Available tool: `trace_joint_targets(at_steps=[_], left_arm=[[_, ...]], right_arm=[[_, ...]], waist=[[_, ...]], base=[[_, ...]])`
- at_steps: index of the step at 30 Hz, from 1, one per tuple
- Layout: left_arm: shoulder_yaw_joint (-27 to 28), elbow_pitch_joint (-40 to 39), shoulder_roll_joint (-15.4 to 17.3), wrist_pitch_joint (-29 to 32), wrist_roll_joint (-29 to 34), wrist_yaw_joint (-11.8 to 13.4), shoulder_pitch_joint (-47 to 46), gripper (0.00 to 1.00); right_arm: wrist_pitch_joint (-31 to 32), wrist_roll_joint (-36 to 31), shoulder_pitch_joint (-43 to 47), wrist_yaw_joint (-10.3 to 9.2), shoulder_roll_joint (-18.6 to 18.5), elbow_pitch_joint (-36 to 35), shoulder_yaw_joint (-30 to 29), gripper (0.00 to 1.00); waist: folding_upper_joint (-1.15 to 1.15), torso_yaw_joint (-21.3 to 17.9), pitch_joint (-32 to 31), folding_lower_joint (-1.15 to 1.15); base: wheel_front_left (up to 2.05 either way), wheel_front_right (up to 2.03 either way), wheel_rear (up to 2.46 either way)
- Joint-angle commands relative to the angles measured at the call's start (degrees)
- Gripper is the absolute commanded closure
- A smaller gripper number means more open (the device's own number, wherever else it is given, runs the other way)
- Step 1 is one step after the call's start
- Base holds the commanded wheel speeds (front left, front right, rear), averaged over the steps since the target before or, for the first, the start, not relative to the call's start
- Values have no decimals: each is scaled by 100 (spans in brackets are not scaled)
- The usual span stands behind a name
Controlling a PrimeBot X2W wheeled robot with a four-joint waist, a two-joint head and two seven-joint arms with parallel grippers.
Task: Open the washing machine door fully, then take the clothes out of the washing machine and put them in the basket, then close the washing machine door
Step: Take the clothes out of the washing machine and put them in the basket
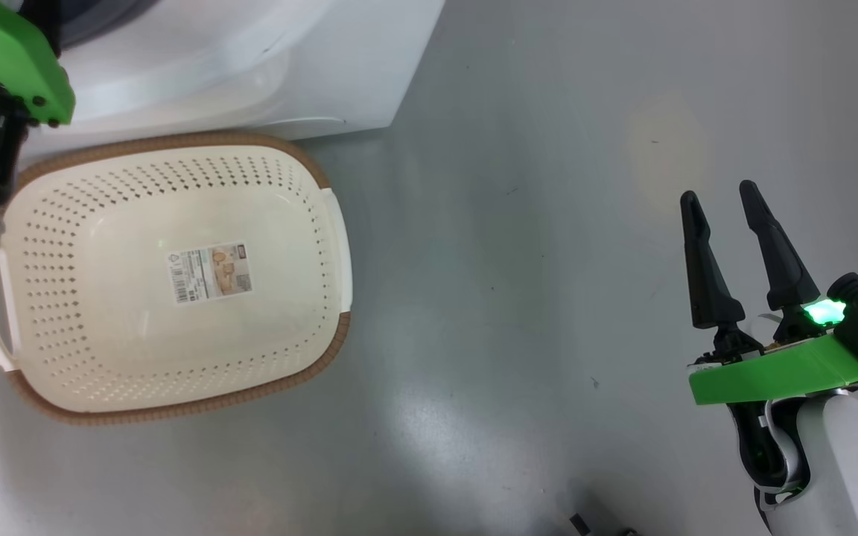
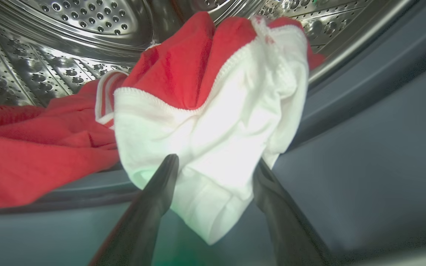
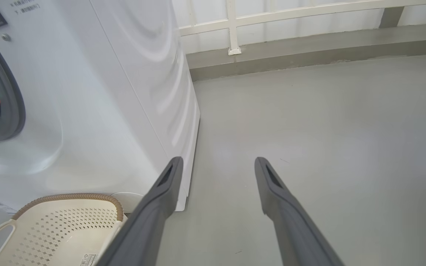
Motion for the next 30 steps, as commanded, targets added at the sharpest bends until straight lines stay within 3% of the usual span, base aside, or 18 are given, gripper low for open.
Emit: trace_joint_targets(at_steps=[1,3,5,7,8,16,21,30], left_arm=[[7,-13,290,-53,-67,-32,-144,0],[-54,91,329,-99,-54,-32,-182,0],[-96,168,335,-145,-66,-32,-216,51],[-121,217,341,-253,-84,-32,-236,70],[-138,230,328,-292,-102,-32,-238,100],[-273,264,203,-659,-238,-32,-185,100],[4,126,150,-917,-471,13,-44,100],[1470,-2131,130,-937,-55,382,1268,100]], right_arm=[[-36,26,13,37,-22,-145,93,0],[-36,29,9,37,-15,-145,99,0],[-36,30,7,37,-8,-145,100,0],[-36,27,7,37,1,-144,94,0],[-36,24,9,37,5,-146,84,0],[-36,8,-10,37,-22,-156,26,0],[-36,1,19,37,-66,-111,2,0],[-36,-18,236,37,-105,-120,-50,0]], waist=[[0,-57,46,0],[0,-85,49,0],[0,-99,51,0],[0,-107,42,0],[0,-105,36,0],[0,25,-101,0],[0,159,-306,0],[0,368,-696,0]], base=[[0,0,0],[0,0,0],[0,0,0],[0,0,0],[0,0,0],[0,0,0],[0,0,0],[0,0,0]])
